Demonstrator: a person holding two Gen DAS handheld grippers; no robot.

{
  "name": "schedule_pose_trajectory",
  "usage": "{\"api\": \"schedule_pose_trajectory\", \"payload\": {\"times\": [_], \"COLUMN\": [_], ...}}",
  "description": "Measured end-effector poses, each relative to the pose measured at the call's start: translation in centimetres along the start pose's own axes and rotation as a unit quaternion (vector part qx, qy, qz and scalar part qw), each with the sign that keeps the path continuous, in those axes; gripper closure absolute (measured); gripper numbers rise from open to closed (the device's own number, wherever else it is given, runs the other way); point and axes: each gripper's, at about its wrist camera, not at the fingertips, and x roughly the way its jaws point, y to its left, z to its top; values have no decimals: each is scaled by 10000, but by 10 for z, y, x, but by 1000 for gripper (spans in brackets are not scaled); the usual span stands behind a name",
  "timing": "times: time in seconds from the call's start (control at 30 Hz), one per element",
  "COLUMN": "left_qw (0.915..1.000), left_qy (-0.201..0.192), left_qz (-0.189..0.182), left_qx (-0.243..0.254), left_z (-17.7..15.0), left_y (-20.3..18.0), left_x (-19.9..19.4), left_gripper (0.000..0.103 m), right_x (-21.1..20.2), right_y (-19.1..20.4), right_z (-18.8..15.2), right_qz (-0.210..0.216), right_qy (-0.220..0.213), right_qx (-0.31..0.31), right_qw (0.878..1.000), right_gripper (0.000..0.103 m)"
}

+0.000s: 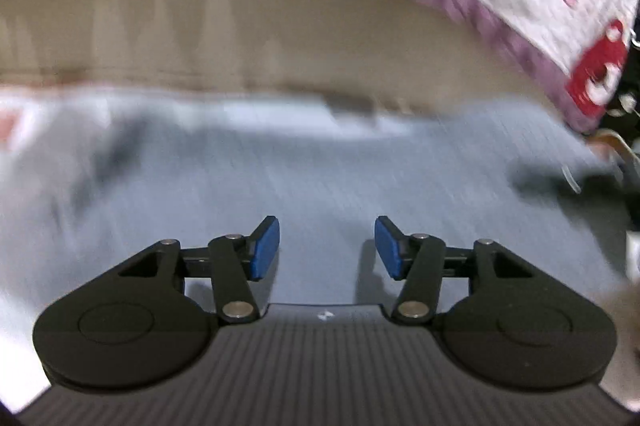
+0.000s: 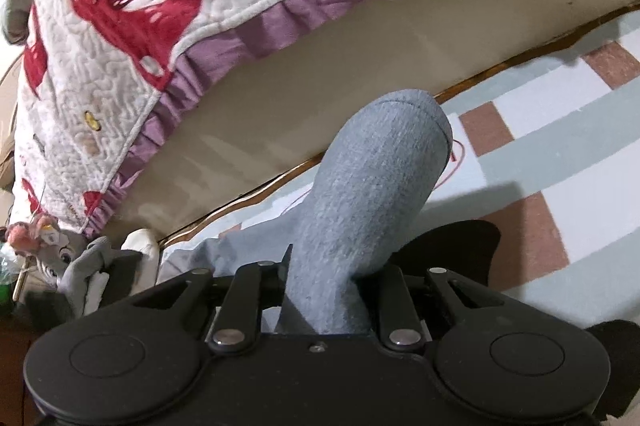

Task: Fold clothes
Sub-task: 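Lift the grey sock with the right gripper toward the folded garment, then lay the grey sock on the folded garment and open the right gripper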

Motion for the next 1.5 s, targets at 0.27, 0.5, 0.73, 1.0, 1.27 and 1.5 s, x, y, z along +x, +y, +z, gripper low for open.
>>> {"api": "schedule_pose_trajectory", "payload": {"times": [0.27, 0.5, 0.73, 1.0, 1.27, 1.5], "left_qw": [9996, 9998, 9862, 9518, 9401, 9056], "left_qy": [265, 197, 89, -419, -552, -495], "left_qz": [-55, -54, 301, -581, -629, -896], "left_qx": [-126, -16, -1624, -2982, -3305, -4116], "left_z": [-34, -6, -25, -13, -16, -21], "left_y": [5, 39, 157, 217, 264, 283], "left_x": [6, -48, -54, -62, -70, -64], "left_gripper": [51, 52, 59, 66, 66, 63], "right_x": [-3, -12, 11, 93, 204, 210], "right_y": [13, 24, 111, 215, 237, 258], "right_z": [-6, -4, 1, -7, -39, -49], "right_qz": [169, 823, 597, 178, -177, 84], "right_qy": [32, -69, -75, 507, 1334, 1474], "right_qx": [-180, 146, -695, -1492, -1668, -2062], "right_qw": [9997, 9965, 9958, 9873, 9768, 9673], "right_gripper": [79, 79, 78, 79, 78, 72]}}
